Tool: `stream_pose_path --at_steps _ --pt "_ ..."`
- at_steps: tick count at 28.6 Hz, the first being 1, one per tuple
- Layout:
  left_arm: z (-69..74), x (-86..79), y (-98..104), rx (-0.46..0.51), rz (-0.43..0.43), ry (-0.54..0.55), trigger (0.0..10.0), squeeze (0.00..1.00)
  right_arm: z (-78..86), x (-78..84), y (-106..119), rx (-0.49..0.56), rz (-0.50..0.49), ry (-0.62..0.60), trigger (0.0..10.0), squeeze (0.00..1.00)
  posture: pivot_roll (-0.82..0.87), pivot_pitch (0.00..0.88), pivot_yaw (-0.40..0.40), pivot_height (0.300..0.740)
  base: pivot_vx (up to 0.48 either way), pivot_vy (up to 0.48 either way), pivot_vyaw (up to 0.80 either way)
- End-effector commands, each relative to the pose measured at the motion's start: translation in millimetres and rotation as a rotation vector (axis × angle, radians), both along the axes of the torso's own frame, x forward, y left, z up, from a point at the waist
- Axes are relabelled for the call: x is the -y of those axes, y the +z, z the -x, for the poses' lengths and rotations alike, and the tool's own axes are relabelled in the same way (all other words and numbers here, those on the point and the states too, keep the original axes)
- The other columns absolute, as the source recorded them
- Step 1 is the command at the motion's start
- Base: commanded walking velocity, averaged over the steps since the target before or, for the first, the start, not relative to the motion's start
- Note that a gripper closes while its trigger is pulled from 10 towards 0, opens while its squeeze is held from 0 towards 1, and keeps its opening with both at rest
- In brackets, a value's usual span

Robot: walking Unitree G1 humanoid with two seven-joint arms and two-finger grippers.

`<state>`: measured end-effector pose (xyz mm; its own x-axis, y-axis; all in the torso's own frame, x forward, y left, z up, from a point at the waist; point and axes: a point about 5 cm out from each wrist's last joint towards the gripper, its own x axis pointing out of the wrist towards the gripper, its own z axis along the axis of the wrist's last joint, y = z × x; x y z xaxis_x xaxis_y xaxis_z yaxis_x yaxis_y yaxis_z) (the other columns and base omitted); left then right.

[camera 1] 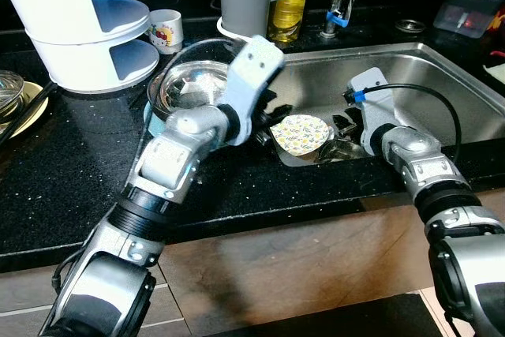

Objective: Kitchen organization

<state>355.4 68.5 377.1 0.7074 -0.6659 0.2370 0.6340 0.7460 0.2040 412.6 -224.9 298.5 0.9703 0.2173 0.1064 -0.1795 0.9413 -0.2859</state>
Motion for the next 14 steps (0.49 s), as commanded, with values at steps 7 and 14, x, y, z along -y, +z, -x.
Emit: stream_pose_path --at_steps 7,14 --pt "3.4 -89.0 53 0.091 0.16 0.293 10.0 0.0 9.2 -12.2 27 0.213 -0.192 0.131 10.0 0.0 0.01 0.211 0.02 0.74 0.0 0.0 0.0" --pt "10.5 -173.4 36 0.019 0.025 0.628 10.0 0.0 15.1 -45.1 33 0.271 -0.42 0.296 10.0 0.0 0.02 0.207 0.003 0.74 0.0 0.0 0.0"
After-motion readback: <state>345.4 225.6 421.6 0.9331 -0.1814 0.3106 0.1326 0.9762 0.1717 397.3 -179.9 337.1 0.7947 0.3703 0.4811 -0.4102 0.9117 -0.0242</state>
